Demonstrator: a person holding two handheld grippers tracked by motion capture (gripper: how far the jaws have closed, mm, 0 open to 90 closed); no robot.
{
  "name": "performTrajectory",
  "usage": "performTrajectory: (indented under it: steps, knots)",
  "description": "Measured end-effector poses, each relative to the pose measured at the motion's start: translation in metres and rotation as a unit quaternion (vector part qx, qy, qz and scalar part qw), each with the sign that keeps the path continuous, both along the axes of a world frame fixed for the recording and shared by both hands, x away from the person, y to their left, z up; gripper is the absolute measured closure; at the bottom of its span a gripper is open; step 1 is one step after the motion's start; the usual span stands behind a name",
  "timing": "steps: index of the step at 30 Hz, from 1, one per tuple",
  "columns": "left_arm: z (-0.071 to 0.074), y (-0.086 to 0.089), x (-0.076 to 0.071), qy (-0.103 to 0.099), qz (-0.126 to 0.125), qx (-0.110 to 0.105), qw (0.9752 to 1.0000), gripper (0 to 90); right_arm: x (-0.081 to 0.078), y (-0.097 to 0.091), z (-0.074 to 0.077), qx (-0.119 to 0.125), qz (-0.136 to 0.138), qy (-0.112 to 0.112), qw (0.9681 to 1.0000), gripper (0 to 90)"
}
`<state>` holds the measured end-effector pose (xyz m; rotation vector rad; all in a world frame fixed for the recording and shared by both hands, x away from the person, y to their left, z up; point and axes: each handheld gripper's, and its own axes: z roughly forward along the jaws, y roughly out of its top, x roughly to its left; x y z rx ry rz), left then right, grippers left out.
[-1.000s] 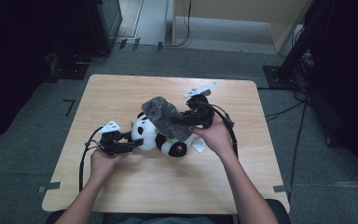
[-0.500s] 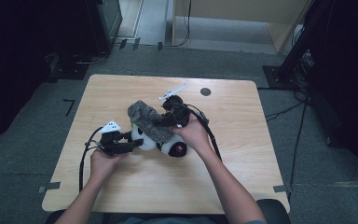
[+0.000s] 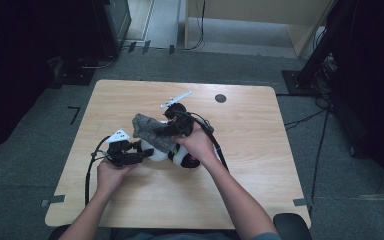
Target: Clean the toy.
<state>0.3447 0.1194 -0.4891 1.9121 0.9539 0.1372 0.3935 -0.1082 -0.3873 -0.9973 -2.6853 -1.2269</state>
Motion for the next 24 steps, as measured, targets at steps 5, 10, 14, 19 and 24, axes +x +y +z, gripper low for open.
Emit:
performTrajectory:
  steps: [5,10,14,19,24]
  knots:
    - [0.003,-0.003,-0.002,-0.008,0.005,0.01,0.9999,40.5,-0.002,0.016,-0.006,-0.018,0.012,-0.004,0.9998,73.5]
    - [0.002,-0.002,-0.001,-0.008,0.006,0.009,0.9999,41.3,-0.005,0.022,-0.008,-0.047,0.012,-0.024,0.9986,74.2]
    - [0.003,-0.003,-0.002,-0.009,0.009,0.011,0.9999,42.0,-0.006,0.015,-0.002,-0.068,0.006,-0.034,0.9971,74.3]
    - [0.002,-0.002,-0.001,-0.007,0.008,0.006,0.9999,42.0,-0.007,-0.005,0.004,-0.071,-0.006,-0.03,0.997,74.4]
    - [0.002,-0.002,0.0,-0.005,0.009,0.002,0.9999,42.0,-0.01,-0.027,0.01,-0.071,-0.021,-0.026,0.9969,75.0]
